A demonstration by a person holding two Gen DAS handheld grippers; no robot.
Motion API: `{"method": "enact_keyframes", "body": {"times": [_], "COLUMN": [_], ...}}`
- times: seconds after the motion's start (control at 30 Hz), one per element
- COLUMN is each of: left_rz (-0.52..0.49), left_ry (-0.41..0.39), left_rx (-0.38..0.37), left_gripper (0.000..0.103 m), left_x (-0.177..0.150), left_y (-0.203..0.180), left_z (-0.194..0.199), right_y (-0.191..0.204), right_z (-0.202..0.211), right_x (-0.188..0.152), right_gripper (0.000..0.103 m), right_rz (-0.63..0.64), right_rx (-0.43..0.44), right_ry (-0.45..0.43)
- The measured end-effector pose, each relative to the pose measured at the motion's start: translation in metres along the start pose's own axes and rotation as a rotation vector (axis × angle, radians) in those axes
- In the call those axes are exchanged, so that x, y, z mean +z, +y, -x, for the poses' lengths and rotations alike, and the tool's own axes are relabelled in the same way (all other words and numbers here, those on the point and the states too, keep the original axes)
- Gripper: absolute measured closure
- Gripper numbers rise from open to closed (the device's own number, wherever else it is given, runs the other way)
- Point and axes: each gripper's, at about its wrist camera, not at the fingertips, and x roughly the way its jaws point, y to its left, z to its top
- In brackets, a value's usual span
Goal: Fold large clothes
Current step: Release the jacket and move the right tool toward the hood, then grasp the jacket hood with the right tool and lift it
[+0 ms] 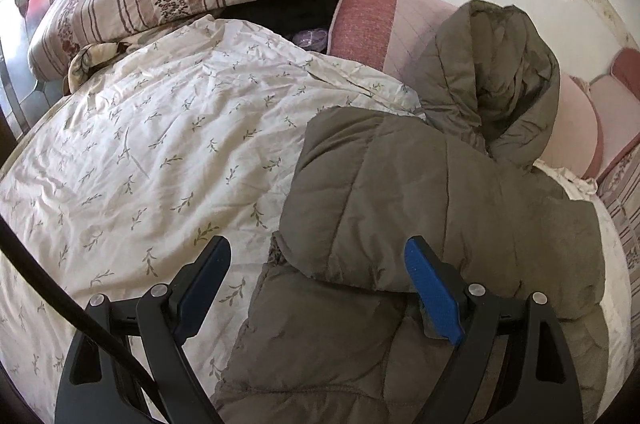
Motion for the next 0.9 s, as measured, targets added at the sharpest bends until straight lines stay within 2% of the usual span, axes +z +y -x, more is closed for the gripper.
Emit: {"method": "enact_keyframes", "body": {"times": [0.23,0.47,0.7,0.9], "left_rz": [0.024,-0.008,-0.073,-0.092], "left_ry": [0.020,0.017,0.011,0.006], "left_rx": [-0.021,-0.027,-0.024,-0.016], "left_gripper": [0.015,0.015,0.015,0.015], "left_x": [0.002,0.000,-0.005,-0.004], "left_y": [0.006,-0.003,-0.021,-0.027], "left_z": [-0.004,-0.005,-0.005,-0.010], "right_y": [0.017,0.019,0.004,-0.013], "right_z": [0.011,0.005,-0.036,-0.106], "right_x": [0.054,0.117,0.186,0.239], "right_gripper": [0.051,0.051,0.051,0.051], "right_rz": [0.039,0.036,-0.015,-0.061], "right_rx": [0.029,0.018,0.017,-0.005], "right_ry": [0.007,-0.004,-0.012,0.018]}}
